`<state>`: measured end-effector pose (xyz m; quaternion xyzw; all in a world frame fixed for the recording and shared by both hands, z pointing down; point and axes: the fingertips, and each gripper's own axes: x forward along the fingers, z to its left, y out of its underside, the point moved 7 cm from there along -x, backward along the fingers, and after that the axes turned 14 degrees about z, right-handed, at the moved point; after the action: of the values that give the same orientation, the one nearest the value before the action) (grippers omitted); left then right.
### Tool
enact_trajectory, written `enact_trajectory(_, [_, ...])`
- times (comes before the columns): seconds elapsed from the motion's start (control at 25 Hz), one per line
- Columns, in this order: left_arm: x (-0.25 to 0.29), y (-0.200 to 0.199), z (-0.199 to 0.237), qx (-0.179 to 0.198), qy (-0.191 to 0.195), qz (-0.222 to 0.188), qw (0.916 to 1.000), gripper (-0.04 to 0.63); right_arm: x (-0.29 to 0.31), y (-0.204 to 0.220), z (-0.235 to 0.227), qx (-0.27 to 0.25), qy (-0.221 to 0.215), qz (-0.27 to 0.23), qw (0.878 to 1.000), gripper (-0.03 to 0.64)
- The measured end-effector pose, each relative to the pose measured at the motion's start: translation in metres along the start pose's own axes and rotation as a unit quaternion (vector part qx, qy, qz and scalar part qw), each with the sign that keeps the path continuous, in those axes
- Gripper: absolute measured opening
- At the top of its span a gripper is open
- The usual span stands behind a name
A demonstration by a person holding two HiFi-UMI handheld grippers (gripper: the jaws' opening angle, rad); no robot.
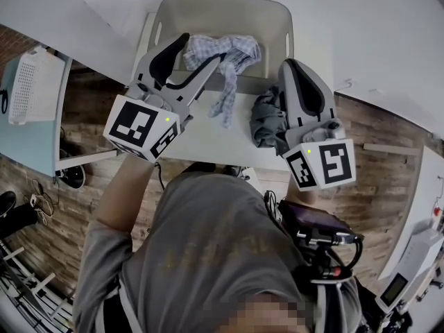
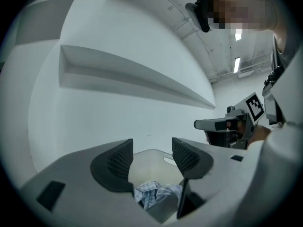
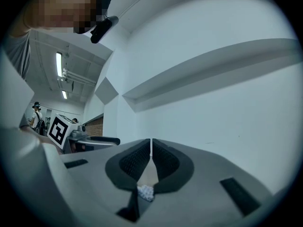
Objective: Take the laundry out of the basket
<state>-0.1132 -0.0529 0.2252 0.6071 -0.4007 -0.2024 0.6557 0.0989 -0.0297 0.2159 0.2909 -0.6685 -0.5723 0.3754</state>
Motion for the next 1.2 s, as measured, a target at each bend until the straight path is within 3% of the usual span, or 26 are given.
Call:
enact_trajectory(0.16, [0.024, -0.014, 0.010, 0.014, 0.017, -0.006, 0.9997, 0.250, 0.010, -0.005, -0.008, -0.001, 0.007, -0.001, 1.000, 0.018])
enact_trajectory(0.48, [0.056, -0.019, 0.020, 0.008, 0.042, -0.010, 0.9990, 0.250, 0.030, -0.009, -0.021, -0.005, 0.015, 0.007, 1.000, 0.018])
enact_trajectory(1.2, [0.126, 0.006, 0.057, 0.034, 0.104, 0.048, 0.9928, 0.252, 0.087, -0.014, -0.039, 0.004, 0.019, 0.033, 0.999, 0.019])
